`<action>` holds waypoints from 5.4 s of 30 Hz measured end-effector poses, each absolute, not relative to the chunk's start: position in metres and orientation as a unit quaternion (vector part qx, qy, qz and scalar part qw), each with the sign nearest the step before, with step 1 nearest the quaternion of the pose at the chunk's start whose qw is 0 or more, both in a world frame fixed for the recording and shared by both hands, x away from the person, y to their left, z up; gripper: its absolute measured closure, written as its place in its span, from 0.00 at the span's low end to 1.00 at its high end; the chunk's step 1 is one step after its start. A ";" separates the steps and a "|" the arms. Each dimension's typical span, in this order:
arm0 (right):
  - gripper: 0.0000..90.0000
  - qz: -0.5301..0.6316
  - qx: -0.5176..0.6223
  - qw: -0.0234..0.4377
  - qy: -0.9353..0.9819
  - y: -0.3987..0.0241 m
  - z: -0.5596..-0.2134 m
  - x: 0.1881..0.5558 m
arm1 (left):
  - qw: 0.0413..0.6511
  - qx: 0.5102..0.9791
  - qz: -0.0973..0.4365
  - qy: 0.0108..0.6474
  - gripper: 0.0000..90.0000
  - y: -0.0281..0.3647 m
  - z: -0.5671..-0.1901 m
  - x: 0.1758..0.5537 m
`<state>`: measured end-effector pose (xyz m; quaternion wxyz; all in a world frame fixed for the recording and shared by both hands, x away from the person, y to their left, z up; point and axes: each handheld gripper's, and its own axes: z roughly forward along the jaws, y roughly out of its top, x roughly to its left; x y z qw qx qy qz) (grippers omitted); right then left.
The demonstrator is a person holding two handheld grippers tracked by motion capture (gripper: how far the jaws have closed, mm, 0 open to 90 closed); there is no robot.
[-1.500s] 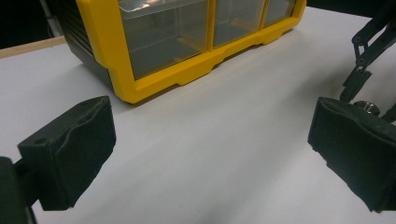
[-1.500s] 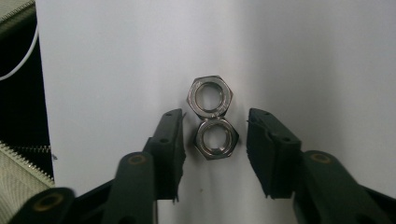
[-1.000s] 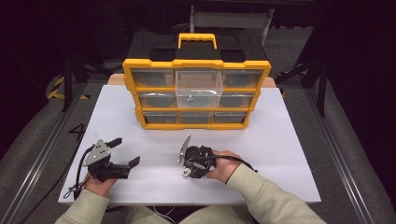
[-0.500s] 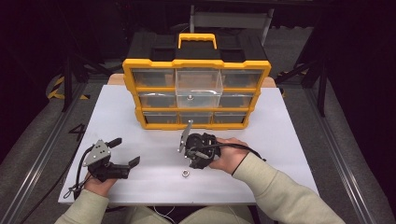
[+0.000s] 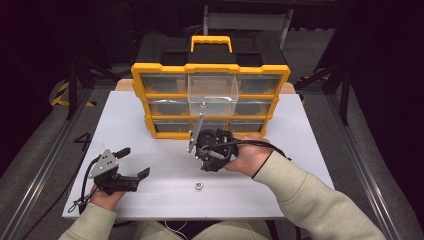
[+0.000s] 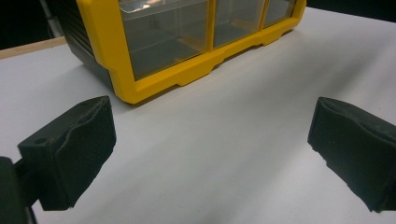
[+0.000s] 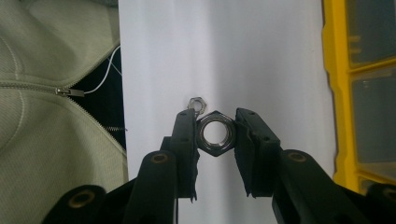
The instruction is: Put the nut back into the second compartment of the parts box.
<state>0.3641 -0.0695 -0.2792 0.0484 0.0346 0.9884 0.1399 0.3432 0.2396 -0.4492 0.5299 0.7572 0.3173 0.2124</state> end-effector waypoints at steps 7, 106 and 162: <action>0.77 0.144 0.028 0.049 0.988 -0.066 -0.252 0.363 | 0.531 0.756 0.213 0.317 0.02 0.240 -0.449 0.343; 0.77 0.136 0.154 0.101 0.974 -0.076 -0.175 0.493 | 0.534 0.757 0.208 0.314 0.02 0.240 -0.449 0.343; 0.22 0.175 0.061 0.120 0.975 -0.077 -0.211 0.377 | 0.531 0.761 0.205 0.312 0.02 0.238 -0.450 0.343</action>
